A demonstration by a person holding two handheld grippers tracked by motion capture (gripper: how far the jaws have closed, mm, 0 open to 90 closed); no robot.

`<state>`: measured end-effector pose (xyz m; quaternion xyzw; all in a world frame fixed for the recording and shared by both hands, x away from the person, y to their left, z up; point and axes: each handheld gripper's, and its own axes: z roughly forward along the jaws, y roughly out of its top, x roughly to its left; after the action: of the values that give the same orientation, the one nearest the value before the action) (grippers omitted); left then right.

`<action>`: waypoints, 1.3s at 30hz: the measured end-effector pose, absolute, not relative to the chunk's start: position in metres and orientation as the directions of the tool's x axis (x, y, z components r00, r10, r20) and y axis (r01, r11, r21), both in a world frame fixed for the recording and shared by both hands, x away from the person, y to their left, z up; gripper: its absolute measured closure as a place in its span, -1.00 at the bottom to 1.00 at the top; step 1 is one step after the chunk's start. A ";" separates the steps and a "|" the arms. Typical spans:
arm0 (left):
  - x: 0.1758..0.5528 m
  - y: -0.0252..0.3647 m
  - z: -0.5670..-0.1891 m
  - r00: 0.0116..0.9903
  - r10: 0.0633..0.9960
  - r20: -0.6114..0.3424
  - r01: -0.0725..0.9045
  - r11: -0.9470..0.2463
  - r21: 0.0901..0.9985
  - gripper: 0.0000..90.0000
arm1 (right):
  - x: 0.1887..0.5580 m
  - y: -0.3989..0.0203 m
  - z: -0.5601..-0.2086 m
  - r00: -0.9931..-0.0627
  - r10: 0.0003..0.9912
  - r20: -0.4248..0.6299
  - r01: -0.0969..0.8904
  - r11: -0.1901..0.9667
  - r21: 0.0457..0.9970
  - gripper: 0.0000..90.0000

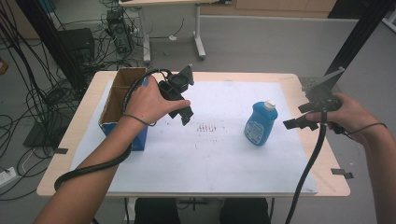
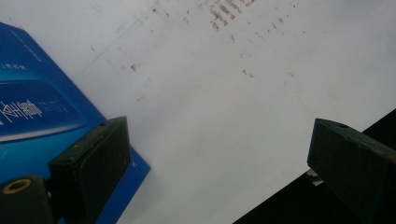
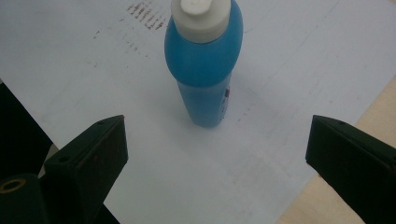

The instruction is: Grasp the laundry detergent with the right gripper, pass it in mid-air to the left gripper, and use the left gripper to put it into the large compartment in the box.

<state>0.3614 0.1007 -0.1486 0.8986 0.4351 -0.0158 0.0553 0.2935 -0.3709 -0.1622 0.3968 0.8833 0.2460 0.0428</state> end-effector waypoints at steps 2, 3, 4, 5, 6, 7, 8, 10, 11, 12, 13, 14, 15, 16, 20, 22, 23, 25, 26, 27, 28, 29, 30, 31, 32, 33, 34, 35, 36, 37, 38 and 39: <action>0.361 0.101 -0.149 0.622 0.779 -0.079 0.782 -0.617 0.087 -0.85 | 0.293 -0.372 -0.164 -0.680 0.723 0.123 0.682 0.562 0.469 -0.86; 0.362 0.100 -0.150 0.624 0.777 -0.078 0.781 -0.619 0.085 -0.85 | 0.292 -0.373 -0.167 -0.677 0.724 0.132 0.686 0.556 0.469 -0.86; 0.362 0.100 -0.150 0.624 0.777 -0.078 0.781 -0.619 0.085 -0.85 | 0.292 -0.373 -0.167 -0.677 0.724 0.132 0.686 0.556 0.469 -0.86; 0.362 0.100 -0.151 0.624 0.777 -0.080 0.781 -0.618 0.086 -0.85 | 0.291 -0.373 -0.169 -0.675 0.727 0.131 0.688 0.554 0.469 -0.86; 0.362 0.099 -0.151 0.624 0.778 -0.078 0.781 -0.618 0.085 -0.85 | 0.291 -0.373 -0.170 -0.671 0.730 0.134 0.692 0.551 0.466 -0.86; 0.362 0.099 -0.151 0.626 0.776 -0.077 0.779 -0.621 0.086 -0.85 | 0.290 -0.374 -0.172 -0.661 0.737 0.138 0.701 0.542 0.464 -0.85; 0.362 0.100 -0.151 0.629 0.773 -0.081 0.777 -0.623 0.094 -0.85 | 0.290 -0.374 -0.172 -0.661 0.737 0.138 0.701 0.542 0.464 -0.85; 0.362 0.099 -0.151 0.630 0.772 -0.081 0.776 -0.623 0.095 -0.86 | 0.289 -0.377 -0.177 -0.653 0.742 0.154 0.710 0.528 0.467 -0.85; 0.362 0.099 -0.151 0.632 0.771 -0.082 0.775 -0.625 0.098 -0.86 | 0.287 -0.379 -0.180 -0.653 0.742 0.154 0.708 0.525 0.473 -0.84; 0.362 0.099 -0.151 0.632 0.771 -0.082 0.775 -0.625 0.098 -0.85 | 0.287 -0.379 -0.180 -0.653 0.742 0.154 0.708 0.525 0.473 -0.84; 0.362 0.099 -0.151 0.631 0.771 -0.078 0.775 -0.624 0.100 -0.85 | 0.285 -0.380 -0.184 -0.652 0.744 0.148 0.705 0.522 0.480 -0.85; 0.362 0.099 -0.151 0.631 0.771 -0.078 0.775 -0.624 0.100 -0.85 | 0.283 -0.380 -0.185 -0.651 0.745 0.147 0.704 0.521 0.483 -0.85; 0.362 0.099 -0.151 0.632 0.771 -0.080 0.774 -0.624 0.104 -0.85 | 0.283 -0.380 -0.186 -0.651 0.745 0.149 0.705 0.520 0.482 -0.85; 0.362 0.099 -0.151 0.632 0.771 -0.080 0.774 -0.624 0.104 -0.85 | 0.283 -0.380 -0.186 -0.651 0.745 0.149 0.705 0.520 0.482 -0.85; 0.362 0.097 -0.152 0.636 0.767 -0.085 0.772 -0.628 0.105 -0.85 | 0.280 -0.382 -0.191 -0.648 0.747 0.150 0.706 0.515 0.487 -0.86; 0.361 0.095 -0.153 0.635 0.768 -0.084 0.772 -0.627 0.105 -0.85 | 0.278 -0.383 -0.194 -0.649 0.746 0.151 0.703 0.512 0.493 -0.86; 0.362 0.094 -0.155 0.638 0.765 -0.089 0.769 -0.631 0.102 -0.85 | 0.277 -0.384 -0.197 -0.649 0.745 0.154 0.703 0.510 0.495 -0.86; 0.362 0.094 -0.156 0.639 0.764 -0.089 0.769 -0.631 0.103 -0.85 | 0.275 -0.385 -0.200 -0.649 0.745 0.154 0.702 0.508 0.499 -0.86; 0.362 0.093 -0.156 0.640 0.763 -0.091 0.768 -0.632 0.100 -0.85 | 0.274 -0.386 -0.202 -0.650 0.744 0.156 0.700 0.507 0.502 -0.86; 0.363 0.092 -0.157 0.642 0.762 -0.090 0.767 -0.634 0.098 -0.85 | 0.273 -0.388 -0.204 -0.651 0.742 0.157 0.698 0.505 0.508 -0.86; 0.363 0.092 -0.157 0.642 0.762 -0.090 0.767 -0.634 0.098 -0.85 | 0.273 -0.389 -0.206 -0.658 0.737 0.154 0.691 0.509 0.513 -0.86; 0.363 0.093 -0.159 0.642 0.760 -0.095 0.766 -0.635 0.097 -0.85 | 0.273 -0.391 -0.208 -0.661 0.734 0.157 0.689 0.509 0.516 -0.87; 0.363 0.093 -0.159 0.642 0.760 -0.095 0.766 -0.635 0.097 -0.85 | 0.273 -0.391 -0.208 -0.661 0.734 0.157 0.689 0.509 0.516 -0.87; 0.362 0.092 -0.160 0.642 0.761 -0.095 0.767 -0.635 0.096 -0.85 | 0.270 -0.393 -0.213 -0.650 0.741 0.168 0.695 0.491 0.525 -0.87; 0.362 0.092 -0.160 0.642 0.761 -0.095 0.767 -0.635 0.096 -0.85 | 0.270 -0.393 -0.213 -0.650 0.741 0.168 0.695 0.491 0.525 -0.87; 0.363 0.092 -0.162 0.642 0.761 -0.098 0.767 -0.635 0.092 -0.85 | 0.268 -0.395 -0.218 -0.649 0.741 0.175 0.694 0.482 0.535 -0.87; 0.363 0.092 -0.162 0.642 0.761 -0.098 0.767 -0.635 0.092 -0.85 | 0.268 -0.395 -0.218 -0.649 0.741 0.175 0.694 0.482 0.535 -0.87; 0.363 0.092 -0.163 0.643 0.760 -0.096 0.766 -0.637 0.090 -0.85 | 0.266 -0.396 -0.223 -0.646 0.742 0.178 0.695 0.477 0.538 -0.87; 0.363 0.092 -0.163 0.643 0.760 -0.096 0.766 -0.637 0.090 -0.85 | 0.266 -0.396 -0.223 -0.646 0.742 0.178 0.695 0.477 0.538 -0.87; 0.362 0.092 -0.163 0.642 0.761 -0.097 0.767 -0.635 0.090 -0.85 | 0.266 -0.397 -0.225 -0.645 0.743 0.180 0.696 0.474 0.539 -0.87; 0.362 0.092 -0.163 0.642 0.761 -0.096 0.767 -0.635 0.090 -0.85 | 0.265 -0.398 -0.228 -0.645 0.743 0.181 0.696 0.472 0.541 -0.87; 0.362 0.092 -0.164 0.642 0.761 -0.097 0.767 -0.635 0.092 -0.85 | 0.264 -0.399 -0.231 -0.642 0.744 0.185 0.697 0.465 0.546 -0.87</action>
<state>0.3618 0.0922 -0.1638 0.9038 0.4226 -0.0244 0.0621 0.2642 -0.3987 -0.2311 0.4213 0.8550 0.2998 0.0398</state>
